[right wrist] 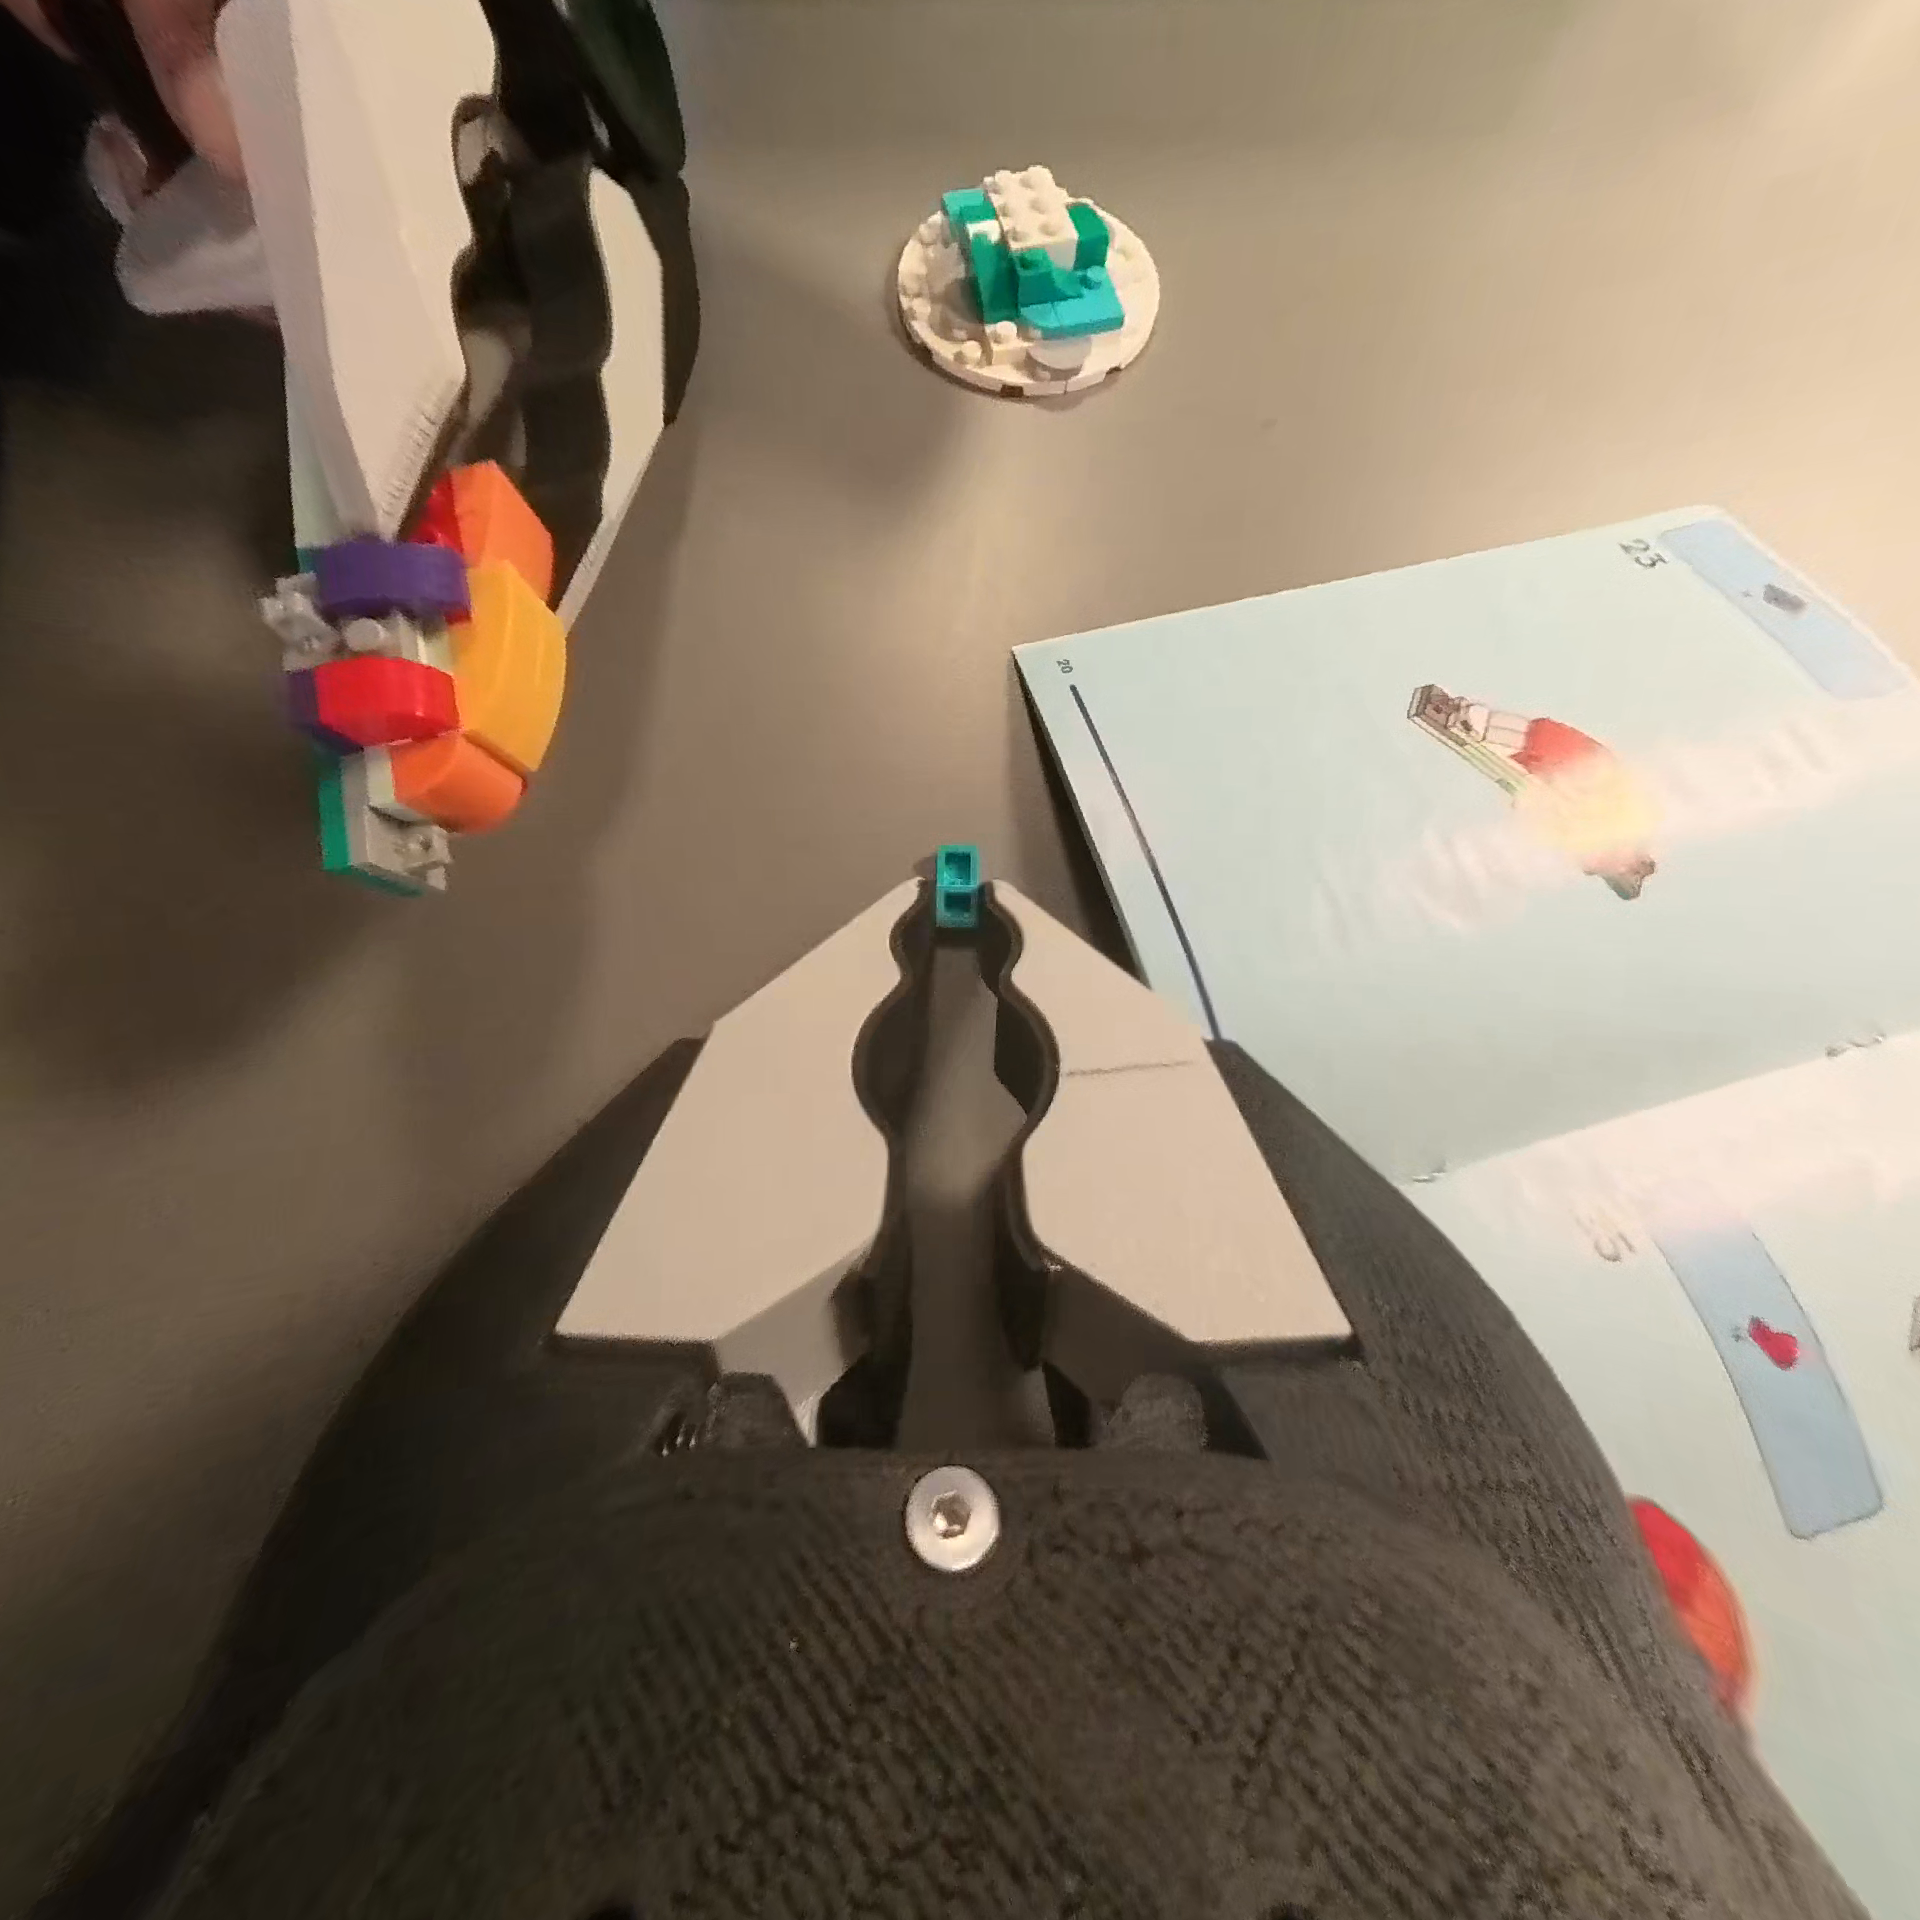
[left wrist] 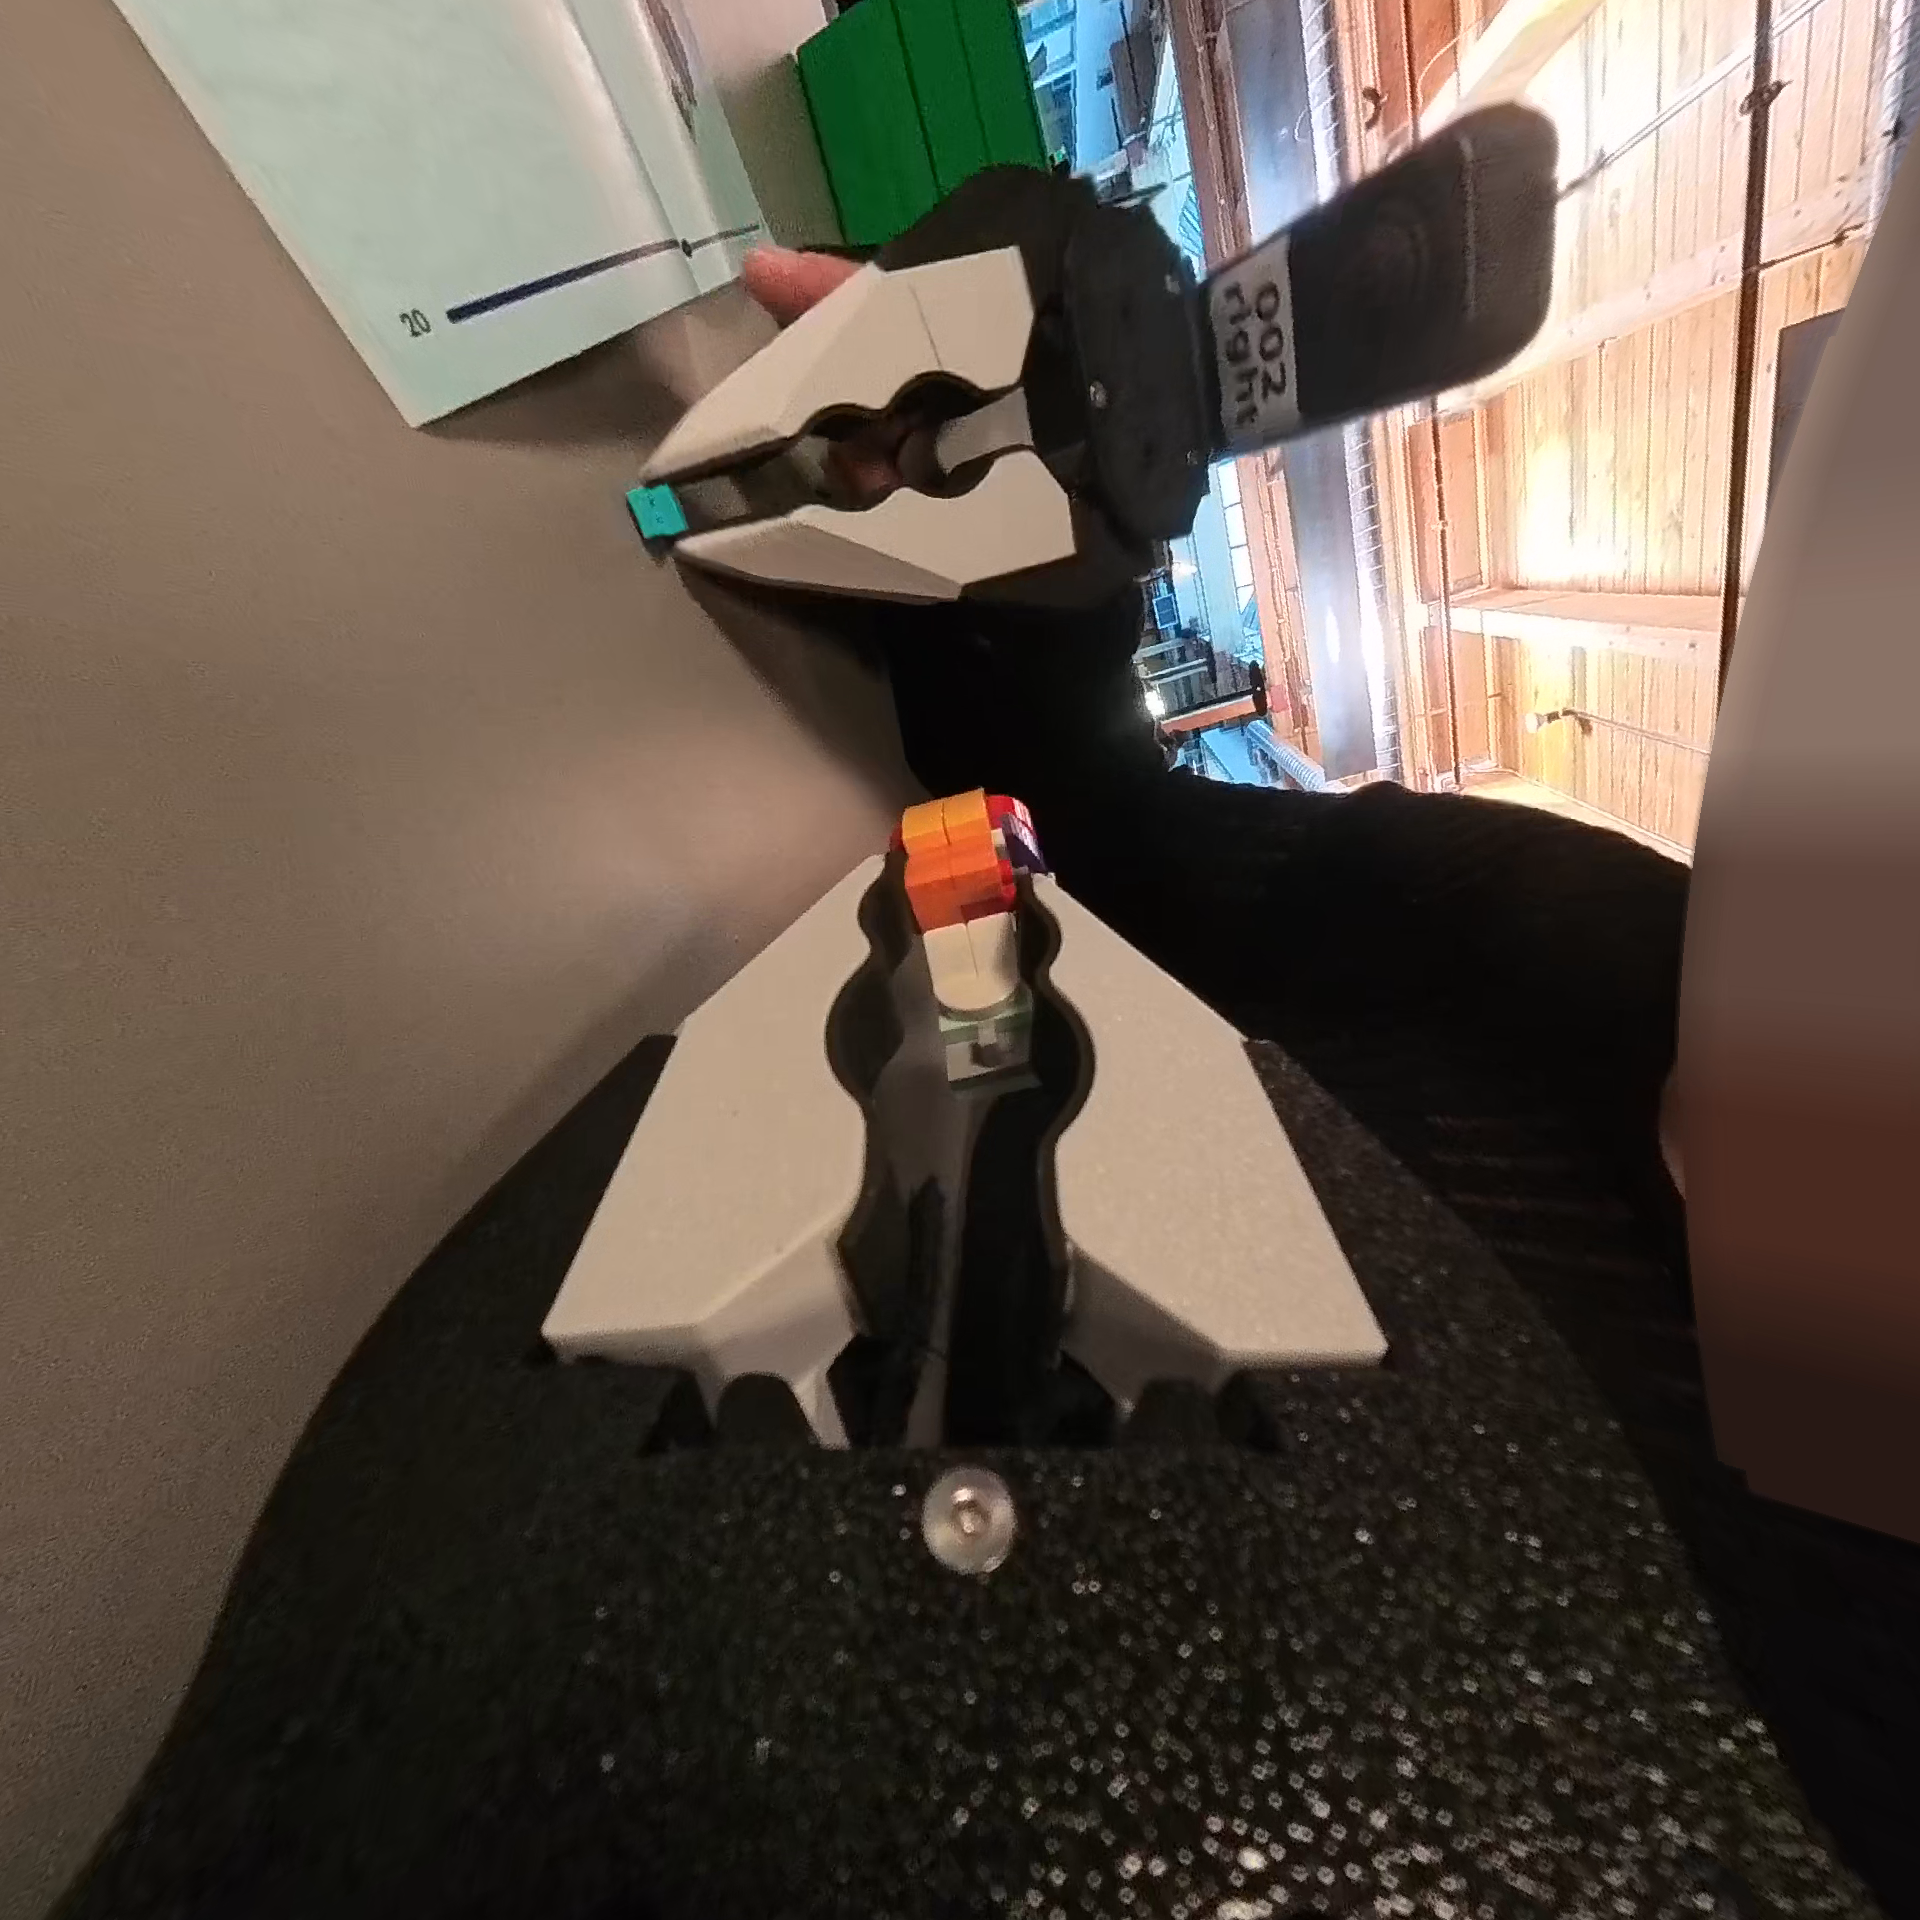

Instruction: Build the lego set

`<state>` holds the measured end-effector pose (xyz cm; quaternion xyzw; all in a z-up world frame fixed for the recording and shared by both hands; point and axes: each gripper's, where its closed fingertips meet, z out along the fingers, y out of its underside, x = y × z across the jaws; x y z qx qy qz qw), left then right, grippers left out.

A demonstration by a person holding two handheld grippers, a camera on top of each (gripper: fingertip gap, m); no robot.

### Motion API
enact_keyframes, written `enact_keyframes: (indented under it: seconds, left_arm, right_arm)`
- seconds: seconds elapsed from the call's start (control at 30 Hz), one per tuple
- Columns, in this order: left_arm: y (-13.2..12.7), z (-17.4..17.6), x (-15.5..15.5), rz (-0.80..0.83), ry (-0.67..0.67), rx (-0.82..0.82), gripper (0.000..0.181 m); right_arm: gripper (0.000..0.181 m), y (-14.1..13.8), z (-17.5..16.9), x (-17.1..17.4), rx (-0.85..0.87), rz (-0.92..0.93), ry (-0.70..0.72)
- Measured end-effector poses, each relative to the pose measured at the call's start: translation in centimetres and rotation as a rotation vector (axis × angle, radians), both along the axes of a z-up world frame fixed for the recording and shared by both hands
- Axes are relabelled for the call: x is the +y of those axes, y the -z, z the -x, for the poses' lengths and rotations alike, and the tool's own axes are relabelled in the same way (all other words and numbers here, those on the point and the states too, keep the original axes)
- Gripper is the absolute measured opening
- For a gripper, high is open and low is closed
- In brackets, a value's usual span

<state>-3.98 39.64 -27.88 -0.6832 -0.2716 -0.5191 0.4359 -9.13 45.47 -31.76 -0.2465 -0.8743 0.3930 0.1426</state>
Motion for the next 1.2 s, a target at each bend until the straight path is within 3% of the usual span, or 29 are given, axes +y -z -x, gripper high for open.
enact_keyframes:
  seconds: [0.1,0.23,0.3,0.53,0.63,0.77,0.93,1.0,1.1,1.2]
  left_arm:
    - [-0.1,0.1,0.0,-0.004,-0.007,-0.002,0.018]
    - [-0.1,0.1,0.0,-0.007,-0.005,0.006,0.018]
    - [-0.1,0.0,0.0,-0.009,0.0,0.013,0.018]
    - [-0.1,-0.3,-0.1,-0.012,0.014,0.028,0.018]
    - [-0.1,-0.4,-0.1,-0.01,0.017,0.036,0.018]
    - [0.0,-0.4,0.0,-0.005,0.014,0.048,0.018]
    - [0.0,-0.5,0.0,-0.005,0.015,0.049,0.017]
    - [0.0,-0.5,0.0,-0.007,0.014,0.049,0.017]
    - [-0.1,-0.5,-0.1,-0.009,0.014,0.048,0.017]
    - [-0.1,-0.5,-0.1,-0.012,0.017,0.047,0.017]
  right_arm:
    - [0.006,-1.0,0.2,0.2,0.245,-0.193,-0.064]
    - [0.006,-1.3,0.0,1.2,0.736,-0.815,-0.323]
    - [0.006,-0.6,-0.8,1.3,0.868,-1.021,-0.488]
    - [0.006,-0.2,-3.2,0.5,1.083,-1.275,-0.852]
    - [0.006,-0.1,-4.1,-0.3,1.156,-1.288,-0.976]
    - [0.007,-0.2,-5.3,-1.0,1.152,-1.234,-1.034]
    - [0.012,-0.3,-5.8,-0.9,1.128,-1.214,-0.995]
    - [0.015,-0.5,-5.9,-0.5,1.092,-1.182,-0.913]
    - [0.02,-0.8,-6.0,0.8,0.91,-1.021,-0.607]
    - [0.02,-2.0,-5.5,1.6,0.661,-0.669,-0.146]
